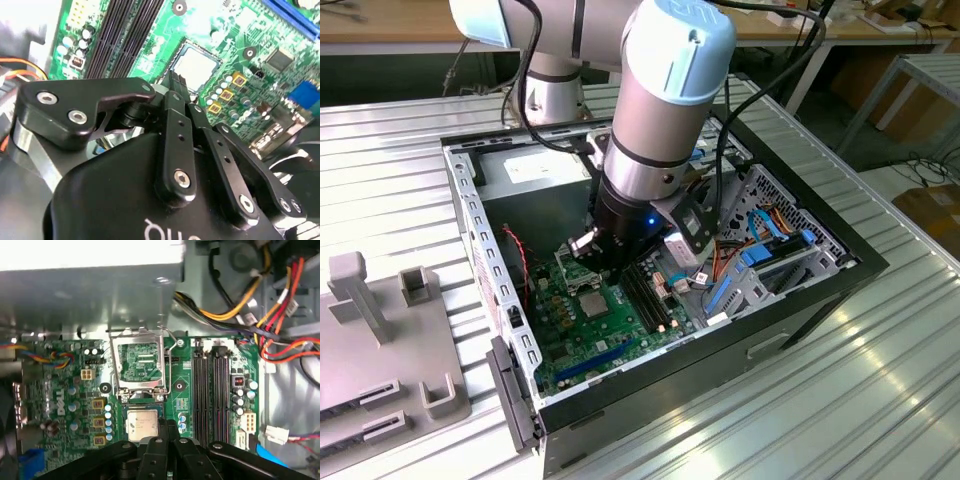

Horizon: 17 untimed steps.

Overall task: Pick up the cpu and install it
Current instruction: 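Close the cpu cover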

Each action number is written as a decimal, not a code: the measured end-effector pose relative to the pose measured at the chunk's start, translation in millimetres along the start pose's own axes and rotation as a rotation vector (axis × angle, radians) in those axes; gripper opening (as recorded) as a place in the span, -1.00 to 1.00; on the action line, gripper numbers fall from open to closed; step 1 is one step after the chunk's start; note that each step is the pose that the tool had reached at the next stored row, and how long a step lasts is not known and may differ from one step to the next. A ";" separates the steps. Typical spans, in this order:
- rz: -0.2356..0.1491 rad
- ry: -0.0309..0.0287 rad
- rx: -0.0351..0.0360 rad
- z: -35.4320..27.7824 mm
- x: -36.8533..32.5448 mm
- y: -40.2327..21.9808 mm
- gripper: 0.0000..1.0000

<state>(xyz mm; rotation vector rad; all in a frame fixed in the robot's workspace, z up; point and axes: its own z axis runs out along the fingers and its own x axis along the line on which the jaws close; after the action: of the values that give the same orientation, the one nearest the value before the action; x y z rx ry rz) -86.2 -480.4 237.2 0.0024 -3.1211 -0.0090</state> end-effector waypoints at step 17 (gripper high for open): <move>-0.233 -0.0929 0.0192 5.5 -0.6 0.0 -0.79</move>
<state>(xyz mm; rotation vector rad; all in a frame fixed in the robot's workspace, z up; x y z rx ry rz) -85.6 -480.4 231.7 0.3764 -3.1924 0.0177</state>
